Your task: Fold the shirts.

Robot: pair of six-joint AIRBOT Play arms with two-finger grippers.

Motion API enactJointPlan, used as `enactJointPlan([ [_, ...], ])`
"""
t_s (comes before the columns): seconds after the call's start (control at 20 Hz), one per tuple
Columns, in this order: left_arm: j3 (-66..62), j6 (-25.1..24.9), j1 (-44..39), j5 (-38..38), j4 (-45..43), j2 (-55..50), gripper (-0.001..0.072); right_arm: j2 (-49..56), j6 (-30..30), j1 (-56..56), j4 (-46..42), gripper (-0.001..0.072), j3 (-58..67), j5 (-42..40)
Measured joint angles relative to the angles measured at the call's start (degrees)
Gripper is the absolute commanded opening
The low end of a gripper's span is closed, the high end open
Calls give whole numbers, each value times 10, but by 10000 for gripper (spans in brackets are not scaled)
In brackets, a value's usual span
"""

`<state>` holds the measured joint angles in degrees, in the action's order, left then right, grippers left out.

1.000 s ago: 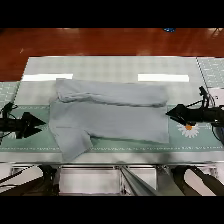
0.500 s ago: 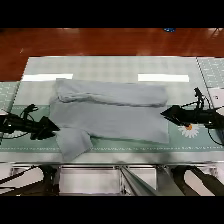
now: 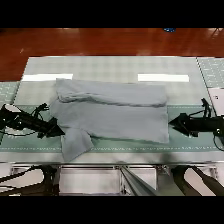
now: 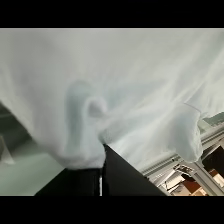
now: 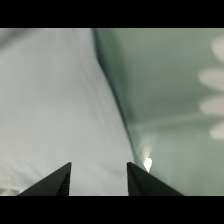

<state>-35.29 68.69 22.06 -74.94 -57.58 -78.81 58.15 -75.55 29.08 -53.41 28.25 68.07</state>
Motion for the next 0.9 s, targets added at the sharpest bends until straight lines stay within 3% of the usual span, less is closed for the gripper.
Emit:
enactJointPlan([
  [0.2, -1, -4, -2, 5, 0, 4, 18, 0, -13, 13, -40, 407, -54, 29],
  [0.55, -1, -6, -3, 7, 4, 5, 18, 0, -5, 16, -2, 395, -82, 17],
  [0.65, -1, -6, -3, 16, 16, 5, 18, 2, 4, -1, 22, 319, -83, -6],
  [0.75, -2, -6, -3, 28, 32, 5, 18, 15, 11, -38, 44, 25, -80, -37],
  [0.9, -16, -7, -3, 46, 46, 5, 18, 39, 35, -81, 77, 21, -50, -54],
])
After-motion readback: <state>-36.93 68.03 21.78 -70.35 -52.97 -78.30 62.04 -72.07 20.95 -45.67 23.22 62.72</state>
